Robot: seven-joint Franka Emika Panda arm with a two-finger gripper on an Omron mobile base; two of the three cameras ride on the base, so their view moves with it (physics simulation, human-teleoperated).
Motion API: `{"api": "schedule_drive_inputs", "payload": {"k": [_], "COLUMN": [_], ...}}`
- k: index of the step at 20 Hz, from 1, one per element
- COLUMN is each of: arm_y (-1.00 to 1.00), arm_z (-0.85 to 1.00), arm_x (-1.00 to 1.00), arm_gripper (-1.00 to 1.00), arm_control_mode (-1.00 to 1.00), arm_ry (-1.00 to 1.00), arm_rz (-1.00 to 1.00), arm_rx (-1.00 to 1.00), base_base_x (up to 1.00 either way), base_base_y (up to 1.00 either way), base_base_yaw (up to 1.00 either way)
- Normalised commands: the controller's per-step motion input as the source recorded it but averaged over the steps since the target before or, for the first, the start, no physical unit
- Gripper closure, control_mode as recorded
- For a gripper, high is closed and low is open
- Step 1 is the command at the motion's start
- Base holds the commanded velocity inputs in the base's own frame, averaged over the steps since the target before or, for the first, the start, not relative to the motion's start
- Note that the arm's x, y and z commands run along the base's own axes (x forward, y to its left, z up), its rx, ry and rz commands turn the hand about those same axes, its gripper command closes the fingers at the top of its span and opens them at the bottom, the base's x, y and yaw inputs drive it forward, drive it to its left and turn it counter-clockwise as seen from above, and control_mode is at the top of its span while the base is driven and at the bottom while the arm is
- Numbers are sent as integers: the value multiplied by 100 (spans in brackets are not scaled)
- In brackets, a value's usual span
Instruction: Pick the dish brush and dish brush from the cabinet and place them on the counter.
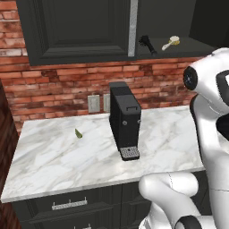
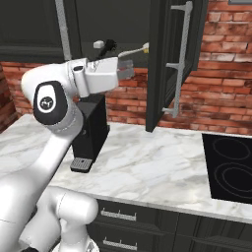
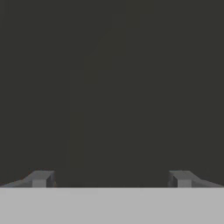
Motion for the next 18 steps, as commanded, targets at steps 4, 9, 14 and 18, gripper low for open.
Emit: {"api": "schedule_drive_inputs", "payload": {"k": [4,9,14,18], "arm_y": [53,49,48,49], "arm_z": [0,0,0,0], "arm_x": [-29,-36,-35,-33], "arm_gripper": [-100,-100,-100,-100], "arm_control_mode": [-100,-100,-100,-100], "arm_ry": [5,4,3,2], "arm_rz": [16,24,27,27], "arm_rx": [0,0,0,0], "base_base_x": [0,0,0,0], "base_base_y": [0,0,0,0], "base_base_yaw": [0,0,0,0]}}
